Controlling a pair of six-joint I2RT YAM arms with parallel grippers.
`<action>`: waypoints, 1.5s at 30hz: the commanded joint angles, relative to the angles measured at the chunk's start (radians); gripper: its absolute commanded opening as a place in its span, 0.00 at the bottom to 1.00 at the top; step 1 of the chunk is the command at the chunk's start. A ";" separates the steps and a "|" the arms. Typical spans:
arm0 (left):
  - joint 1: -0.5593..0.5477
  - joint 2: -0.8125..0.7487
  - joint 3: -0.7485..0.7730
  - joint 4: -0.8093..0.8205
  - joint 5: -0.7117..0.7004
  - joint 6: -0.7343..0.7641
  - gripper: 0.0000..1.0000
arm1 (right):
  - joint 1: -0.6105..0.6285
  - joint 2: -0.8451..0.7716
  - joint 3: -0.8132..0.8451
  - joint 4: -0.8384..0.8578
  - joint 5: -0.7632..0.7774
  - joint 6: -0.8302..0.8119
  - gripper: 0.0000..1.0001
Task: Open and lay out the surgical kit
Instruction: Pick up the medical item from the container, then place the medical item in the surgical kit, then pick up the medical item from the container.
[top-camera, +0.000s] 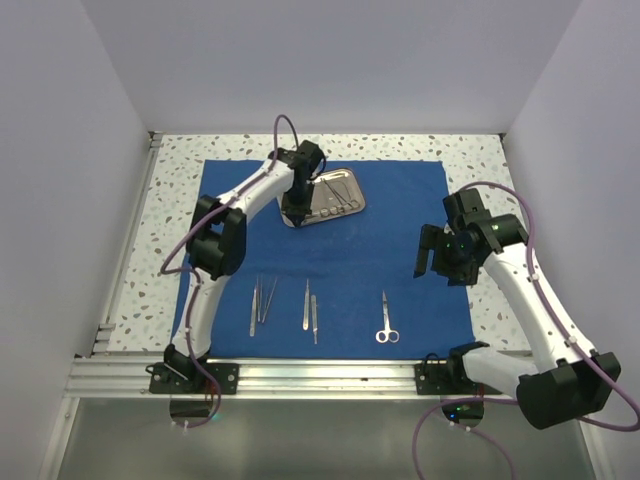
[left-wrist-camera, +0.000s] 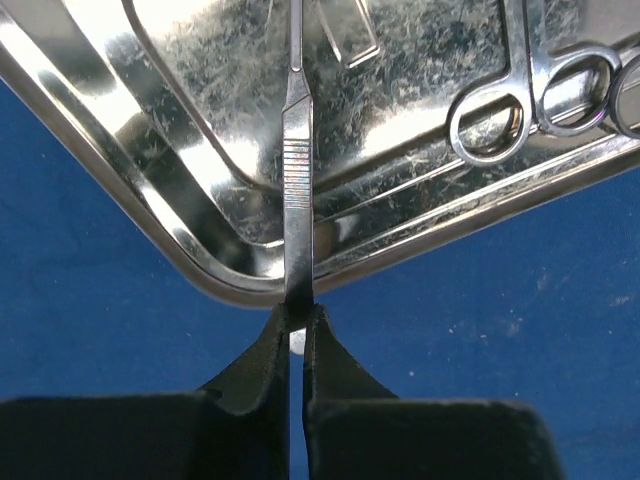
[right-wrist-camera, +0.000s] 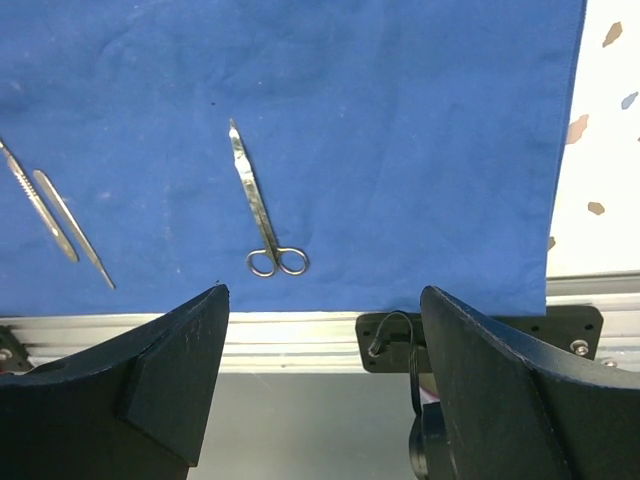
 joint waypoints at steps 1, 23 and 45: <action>-0.008 -0.083 -0.012 -0.084 0.033 -0.049 0.00 | 0.010 -0.028 0.041 0.000 -0.043 0.012 0.81; -0.537 -0.594 -0.795 0.115 -0.024 -0.669 0.00 | 0.048 -0.090 0.020 0.013 -0.052 0.023 0.81; -0.389 -0.749 -0.533 -0.008 -0.157 -0.479 0.87 | 0.049 0.132 0.251 0.242 -0.236 0.023 0.84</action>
